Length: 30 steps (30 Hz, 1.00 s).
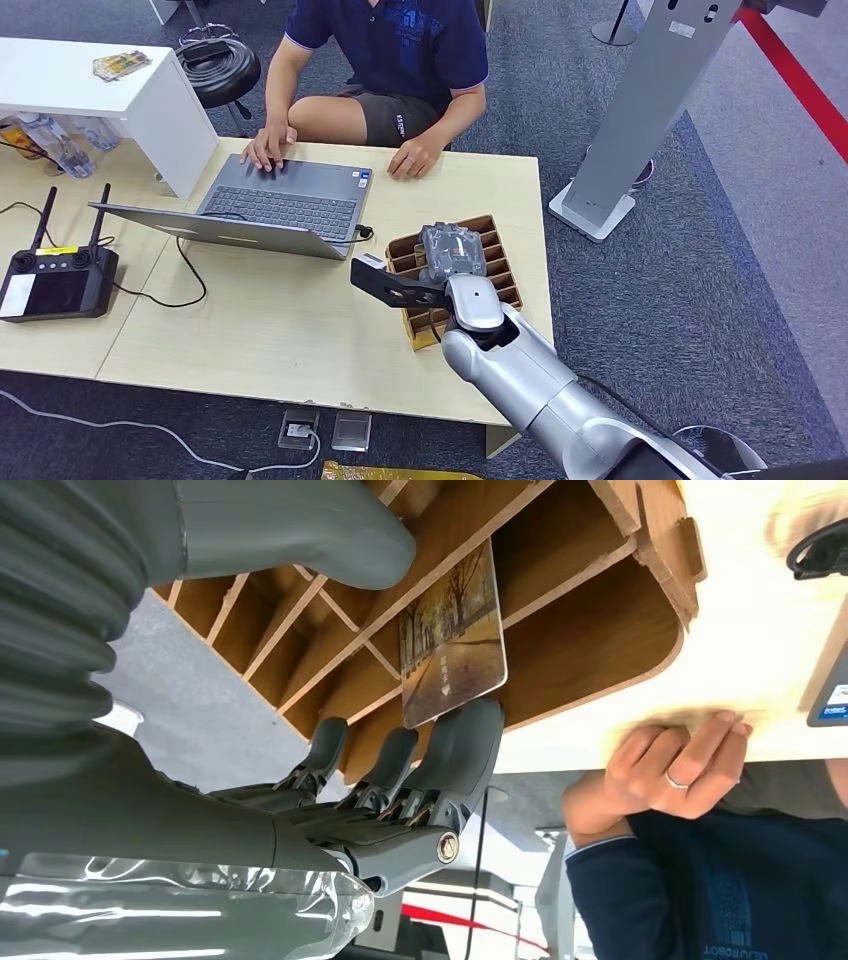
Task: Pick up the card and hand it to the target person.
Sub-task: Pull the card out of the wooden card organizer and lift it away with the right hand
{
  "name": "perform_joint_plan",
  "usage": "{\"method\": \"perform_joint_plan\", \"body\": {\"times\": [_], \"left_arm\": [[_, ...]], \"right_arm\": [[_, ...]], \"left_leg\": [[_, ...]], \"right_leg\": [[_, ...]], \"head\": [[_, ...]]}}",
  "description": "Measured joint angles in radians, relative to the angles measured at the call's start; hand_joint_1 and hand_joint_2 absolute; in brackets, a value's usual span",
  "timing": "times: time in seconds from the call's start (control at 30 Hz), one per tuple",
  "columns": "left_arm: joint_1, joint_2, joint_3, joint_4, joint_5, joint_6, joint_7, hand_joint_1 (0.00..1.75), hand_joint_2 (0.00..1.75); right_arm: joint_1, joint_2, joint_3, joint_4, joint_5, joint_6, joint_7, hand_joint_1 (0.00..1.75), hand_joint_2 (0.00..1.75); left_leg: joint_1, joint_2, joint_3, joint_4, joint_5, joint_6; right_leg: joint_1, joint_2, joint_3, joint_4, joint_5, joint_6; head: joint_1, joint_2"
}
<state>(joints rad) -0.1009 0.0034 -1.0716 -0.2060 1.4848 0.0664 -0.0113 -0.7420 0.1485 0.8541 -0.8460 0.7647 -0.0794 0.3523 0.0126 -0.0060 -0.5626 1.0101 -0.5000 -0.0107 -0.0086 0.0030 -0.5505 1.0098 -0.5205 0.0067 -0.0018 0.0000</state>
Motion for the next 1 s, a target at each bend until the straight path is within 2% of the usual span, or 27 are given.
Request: {"method": "perform_joint_plan", "body": {"times": [0.2, 0.67, 0.87, 1.0], "left_arm": [[0.000, 0.000, 0.000, 0.000, 0.001, -0.002, 0.001, 0.00, 0.00], [0.000, 0.000, 0.000, 0.000, -0.001, -0.006, 0.001, 0.00, 0.00], [0.000, 0.000, 0.000, 0.000, -0.001, -0.008, 0.001, 0.00, 0.00], [0.000, 0.000, 0.000, 0.000, -0.002, -0.010, 0.000, 0.00, 0.00]], "right_arm": [[-0.003, 0.001, 0.000, 0.010, -0.002, -0.002, -0.006, 0.70, 1.75], [0.003, -0.004, 0.000, 0.012, 0.004, 0.007, 0.020, 0.79, 1.75], [0.008, -0.014, -0.003, 0.008, 0.012, 0.008, 0.027, 0.97, 1.75], [0.011, -0.020, -0.005, -0.002, 0.015, 0.012, 0.034, 1.20, 1.75]], "left_leg": [[0.000, 0.000, 0.000, 0.000, 0.000, 0.000], [0.000, 0.000, 0.000, 0.000, 0.000, 0.000], [0.000, 0.000, 0.000, 0.000, 0.000, 0.000], [0.000, 0.000, 0.000, 0.000, 0.000, 0.000]], "right_leg": [[0.000, 0.000, 0.000, 0.000, 0.000, 0.000], [0.000, 0.000, 0.000, 0.000, 0.000, 0.000], [0.000, 0.000, 0.000, 0.000, 0.000, 0.000], [0.000, 0.000, 0.000, 0.000, 0.000, 0.000]], "head": [[0.000, 0.000], [0.000, 0.000], [0.000, 0.000], [-0.001, 0.000]]}}
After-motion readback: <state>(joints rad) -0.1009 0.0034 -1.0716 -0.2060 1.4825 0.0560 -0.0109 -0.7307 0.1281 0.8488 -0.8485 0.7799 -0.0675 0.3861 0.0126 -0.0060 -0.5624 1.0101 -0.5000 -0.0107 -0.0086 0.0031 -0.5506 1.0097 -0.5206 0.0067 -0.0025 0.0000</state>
